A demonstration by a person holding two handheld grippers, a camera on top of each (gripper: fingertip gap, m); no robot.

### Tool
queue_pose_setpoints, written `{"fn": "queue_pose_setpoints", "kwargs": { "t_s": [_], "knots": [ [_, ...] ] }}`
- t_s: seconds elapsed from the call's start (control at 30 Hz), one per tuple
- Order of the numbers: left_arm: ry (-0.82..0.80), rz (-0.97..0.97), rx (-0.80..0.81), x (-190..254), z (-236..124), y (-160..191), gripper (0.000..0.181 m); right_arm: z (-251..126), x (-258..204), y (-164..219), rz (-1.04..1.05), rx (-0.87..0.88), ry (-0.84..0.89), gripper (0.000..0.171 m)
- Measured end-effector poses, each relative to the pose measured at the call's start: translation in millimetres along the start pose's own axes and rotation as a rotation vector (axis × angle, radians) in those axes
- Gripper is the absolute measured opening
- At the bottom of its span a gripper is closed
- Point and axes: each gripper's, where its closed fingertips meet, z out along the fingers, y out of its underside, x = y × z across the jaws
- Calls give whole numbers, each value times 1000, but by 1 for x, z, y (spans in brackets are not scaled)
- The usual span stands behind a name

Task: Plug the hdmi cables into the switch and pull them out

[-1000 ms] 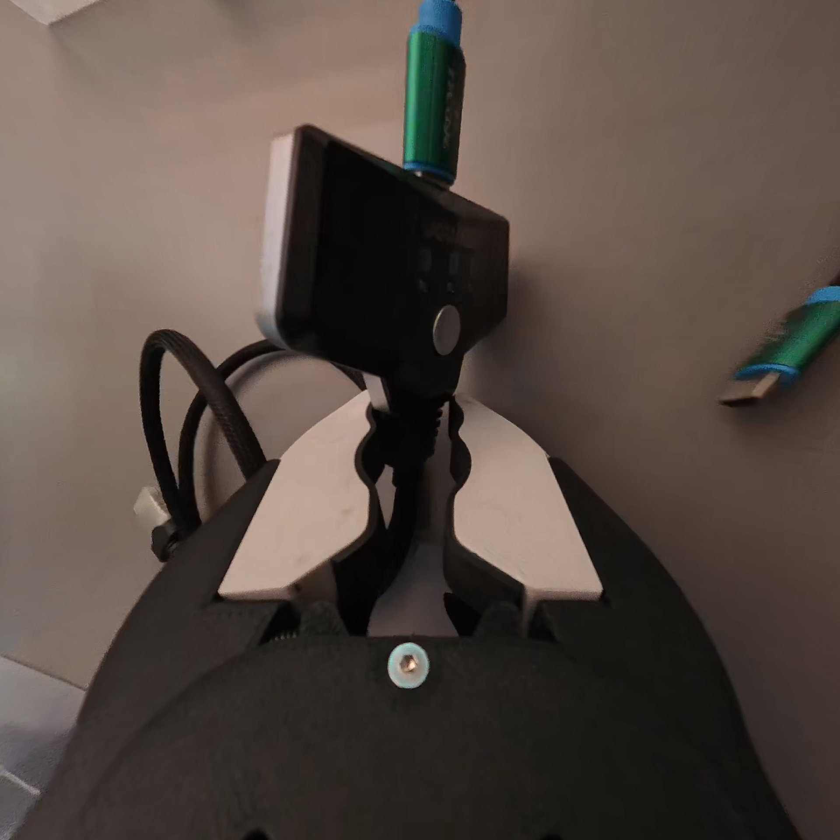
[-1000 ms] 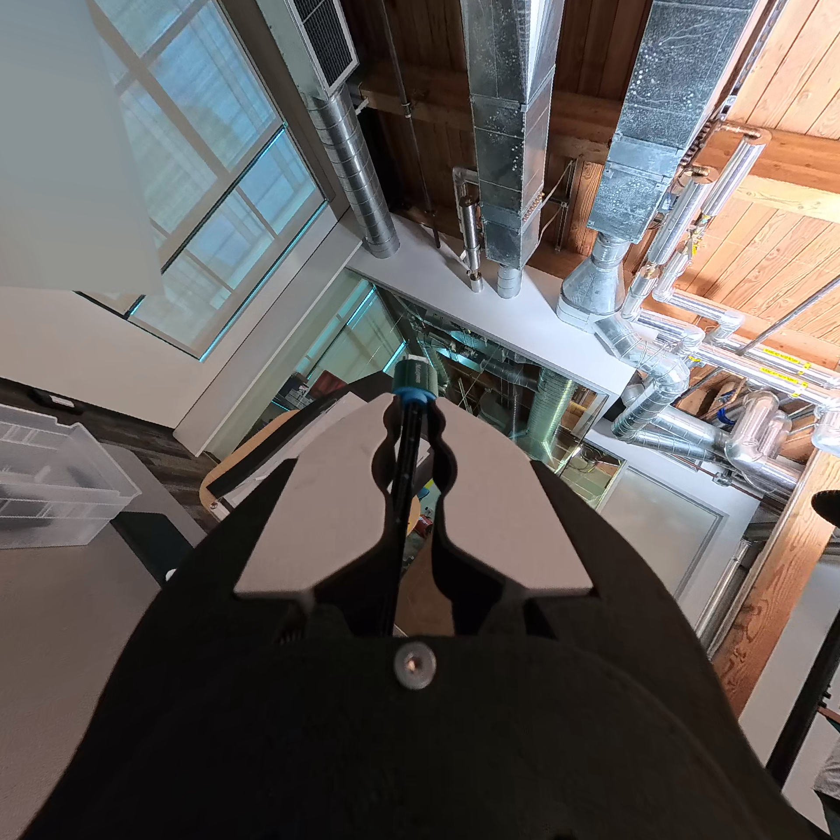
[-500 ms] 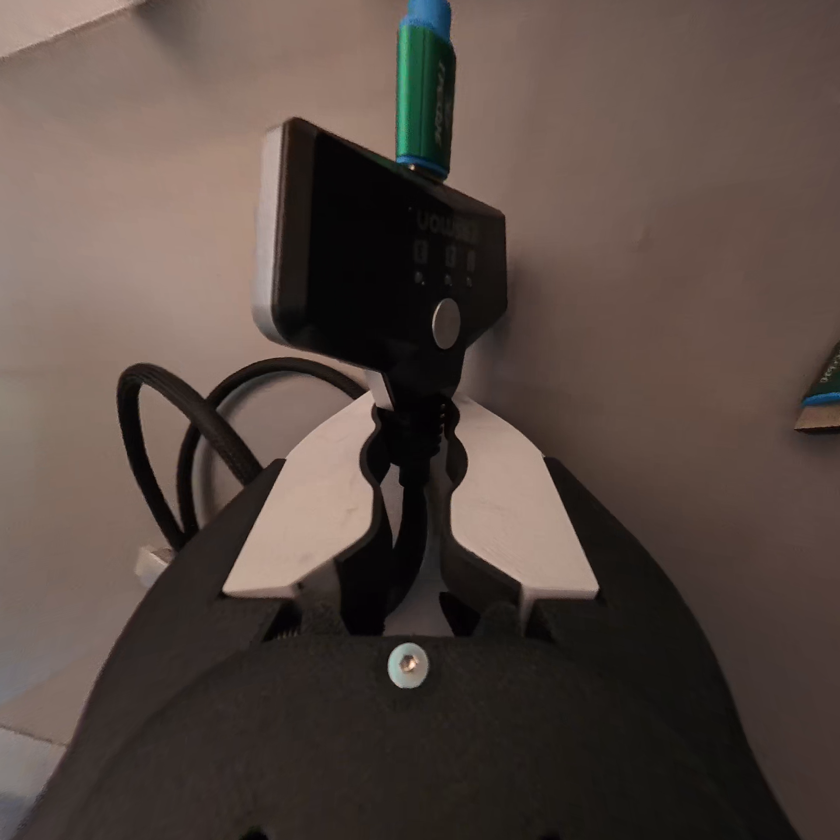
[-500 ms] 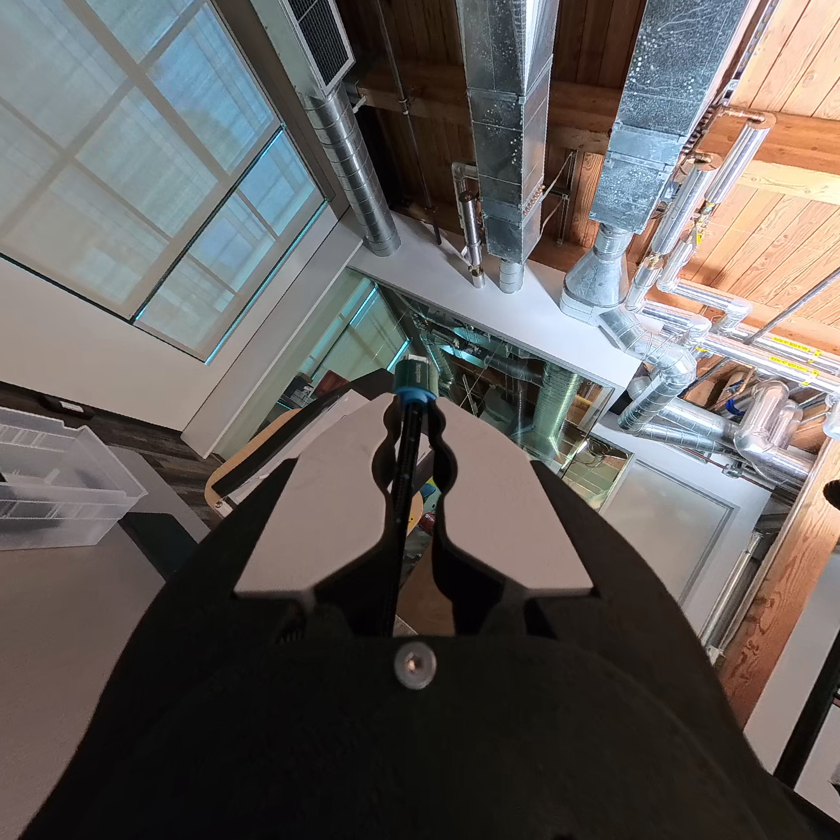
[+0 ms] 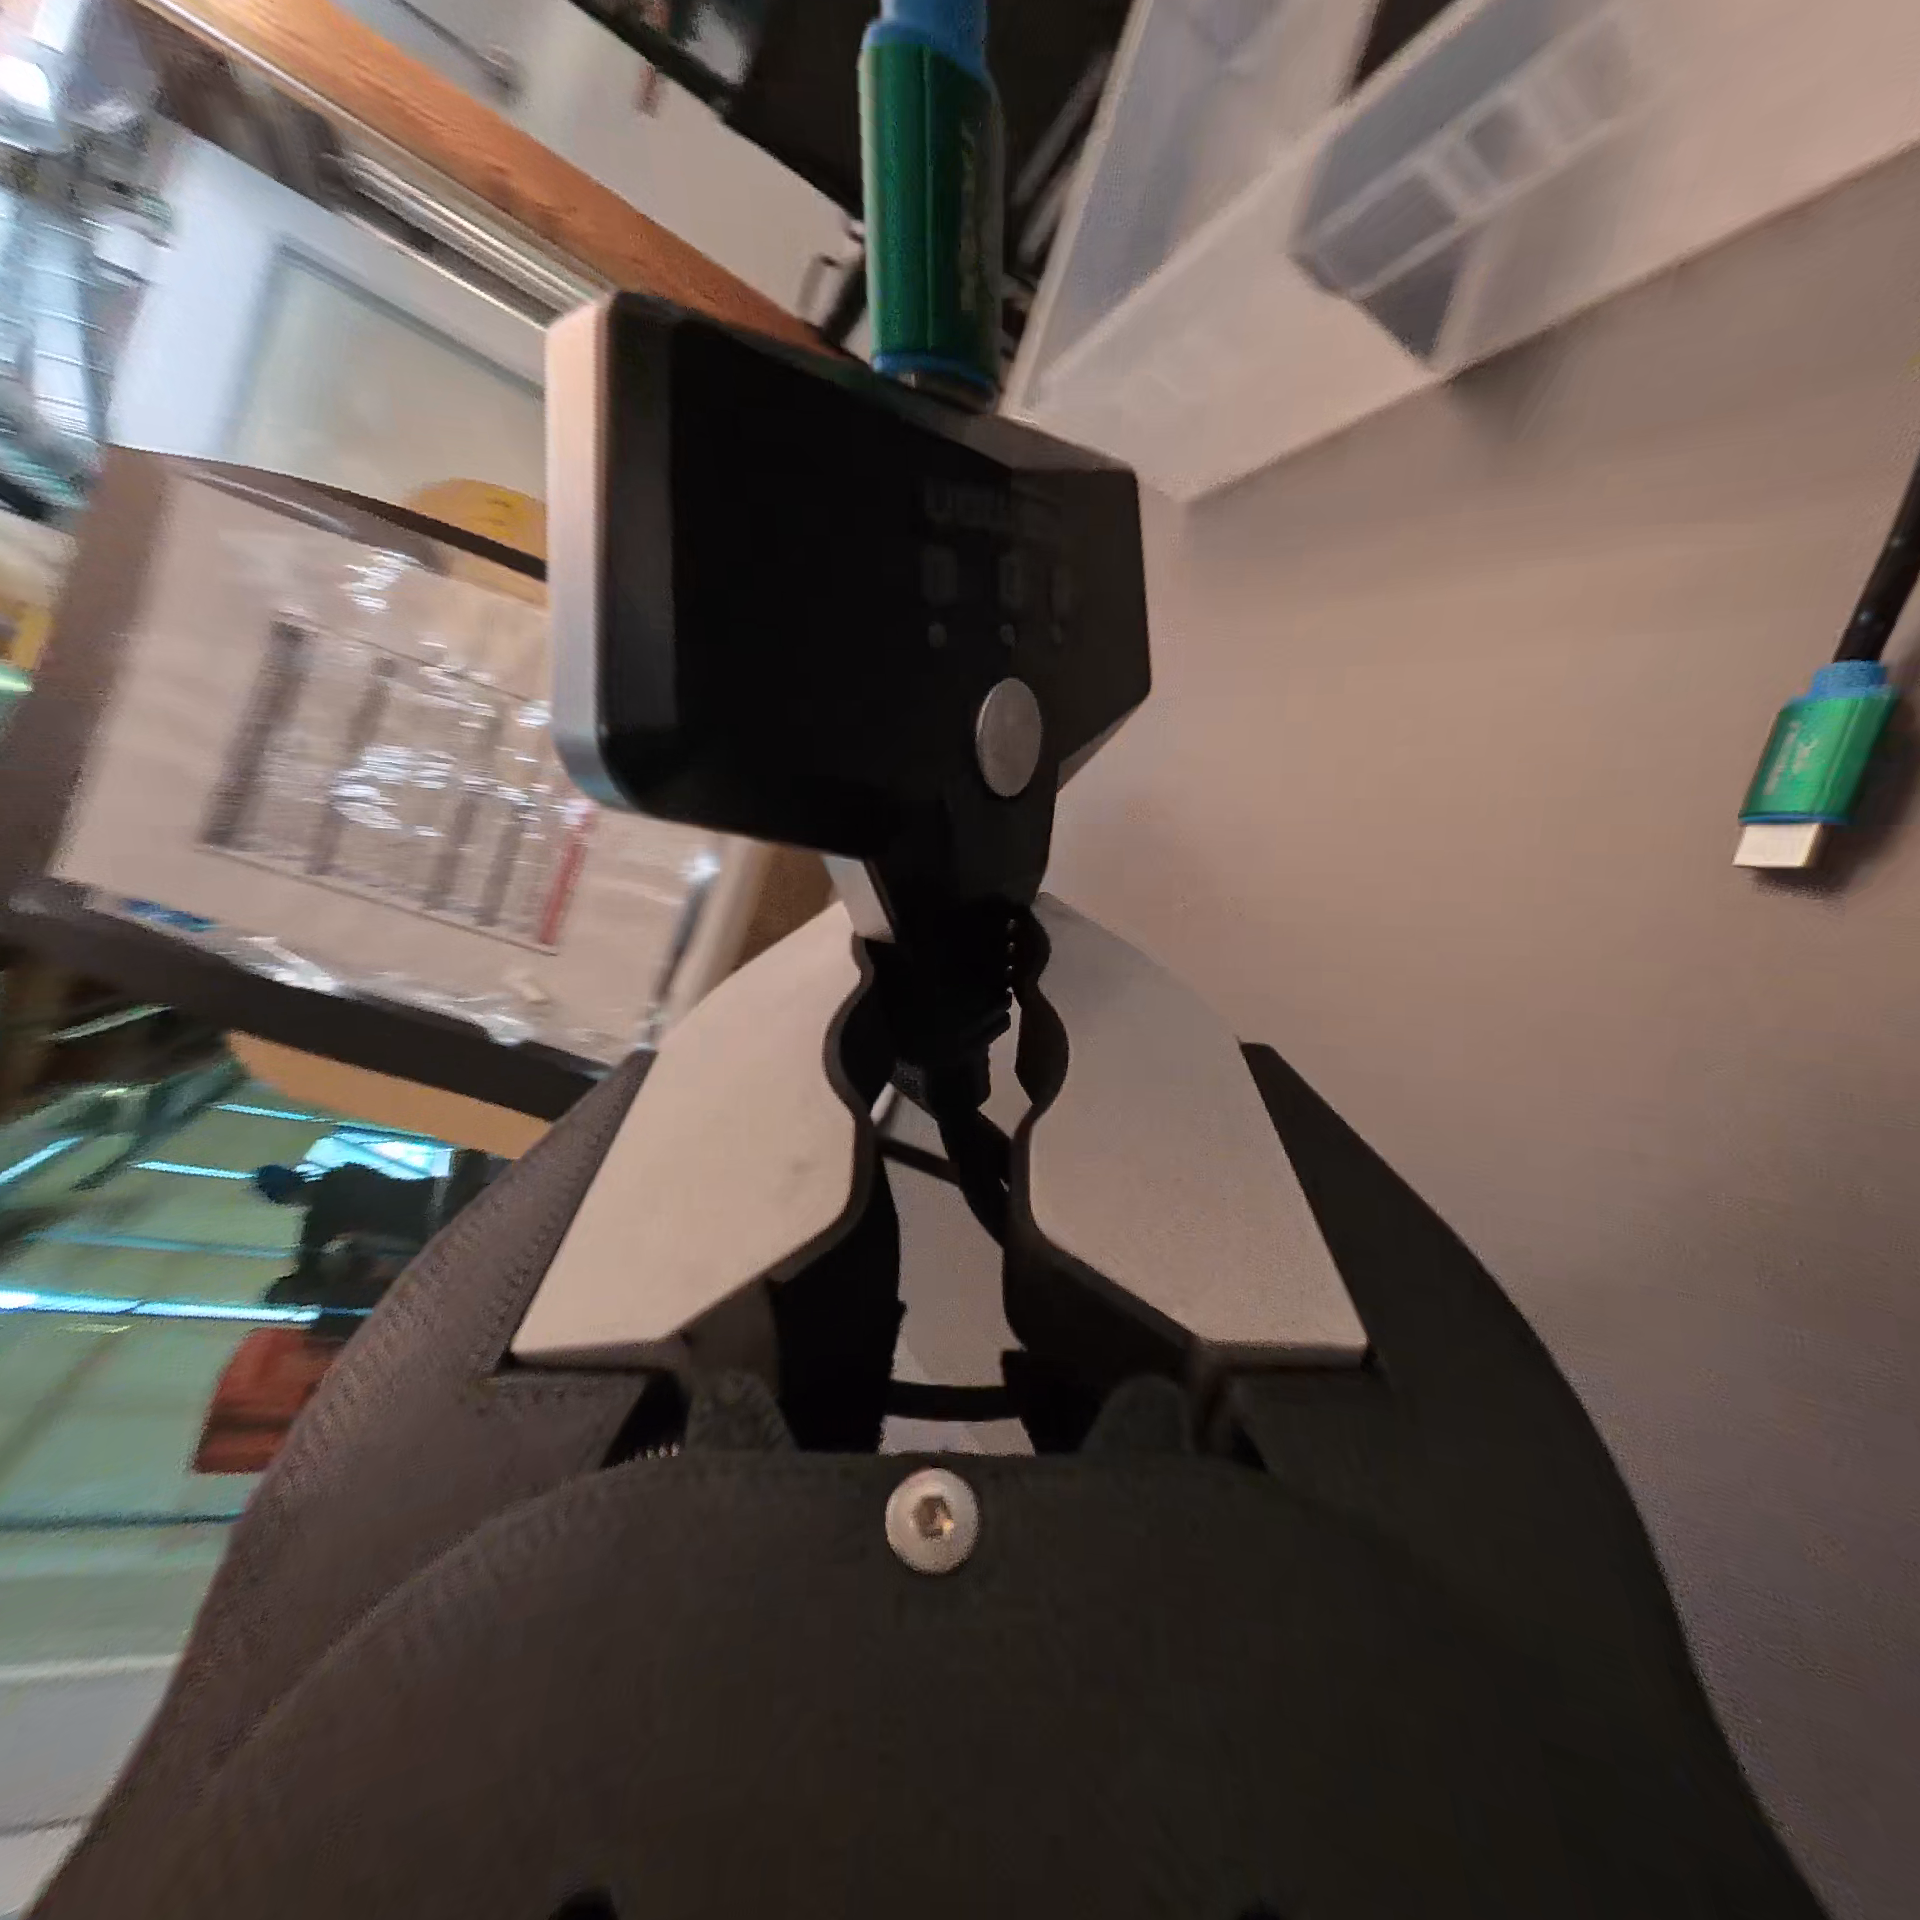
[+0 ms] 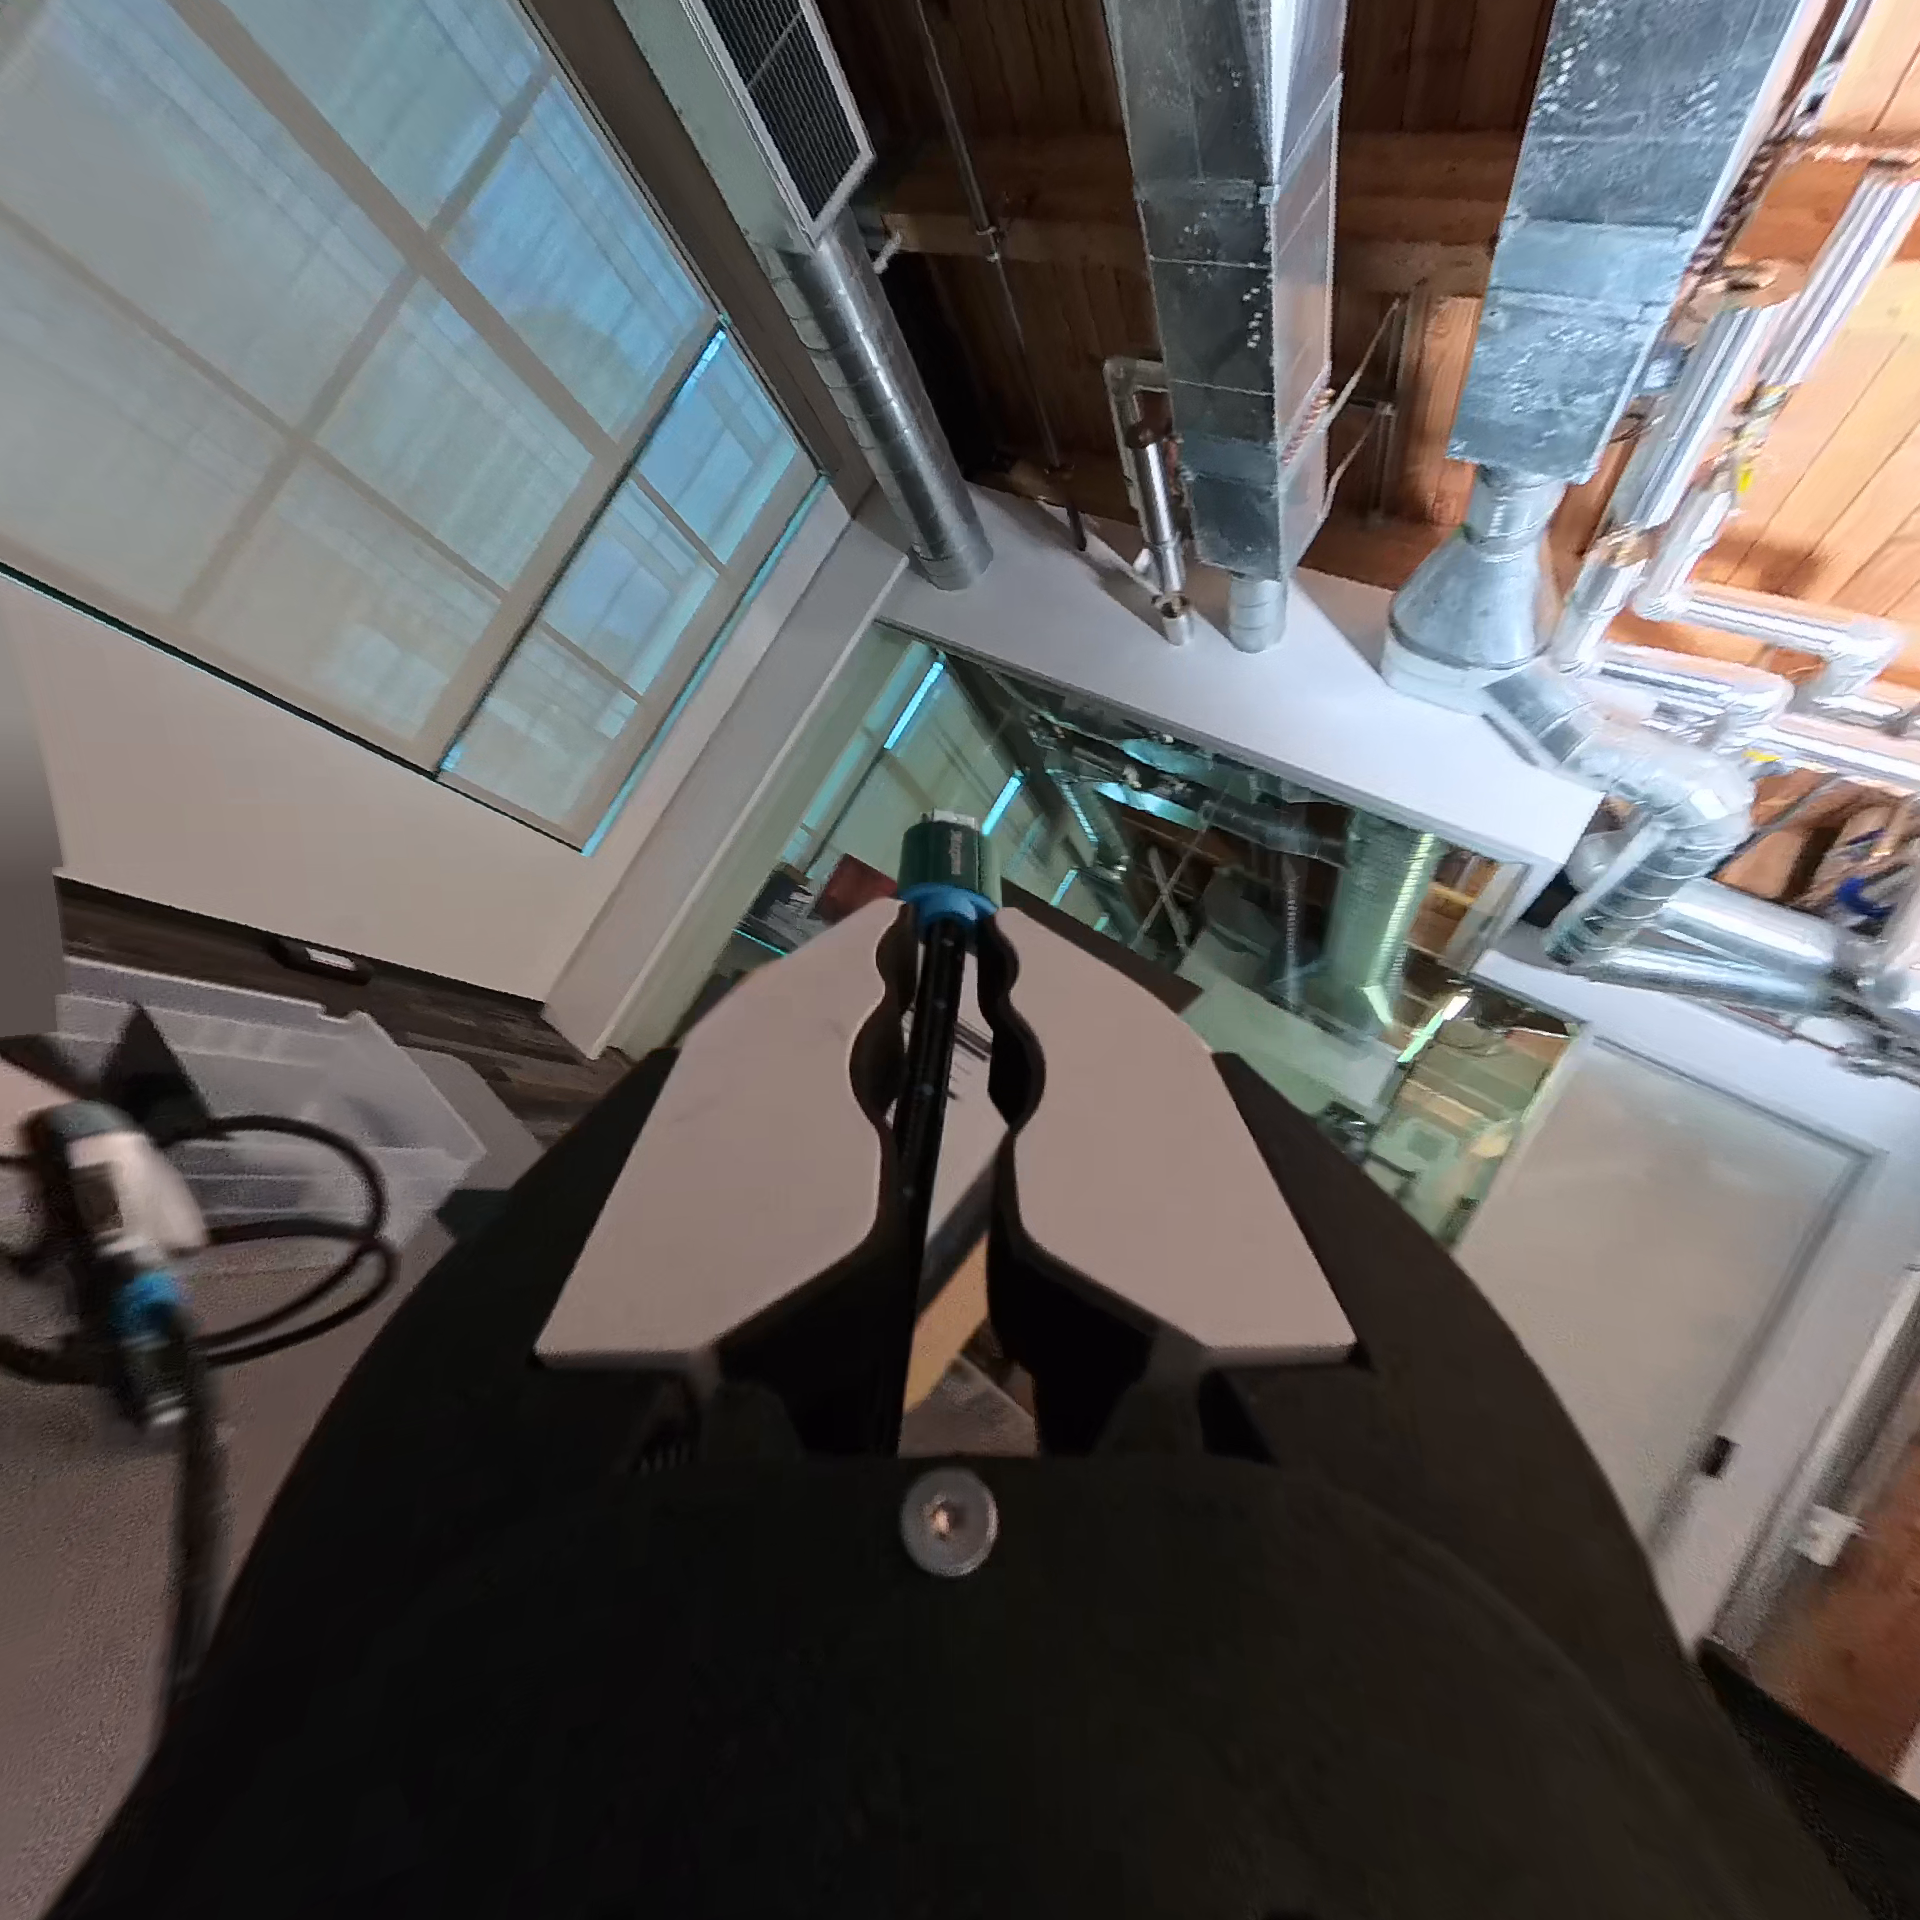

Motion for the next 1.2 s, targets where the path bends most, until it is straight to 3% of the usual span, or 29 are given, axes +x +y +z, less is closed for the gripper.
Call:
{"fn": "queue_pose_setpoints", "kwargs": {
  "t_s": [0.23,0.43,0.53,0.7,0.9,1.1,1.2],
  "knots": [
    [-297,105,77,-80,-3,-25,21,8,-28,-12,141,-8,-132,12],
    [-470,126,116,-137,-13,-35,21,-4,-8,-12,30,-54,-19,11],
    [-526,119,148,-158,-16,-37,22,-14,5,-11,77,-39,-1,11],
    [-635,135,159,-187,-22,-33,21,-6,-18,-3,233,-57,-174,11],
    [-632,91,188,-186,-31,-15,21,2,-7,25,55,-227,-25,11],
    [-585,-55,271,-191,-45,-18,21,0,7,60,161,-283,-23,11],
    [-582,-133,304,-198,-55,-19,22,2,-2,77,247,-312,-99,11]
  ]
}}
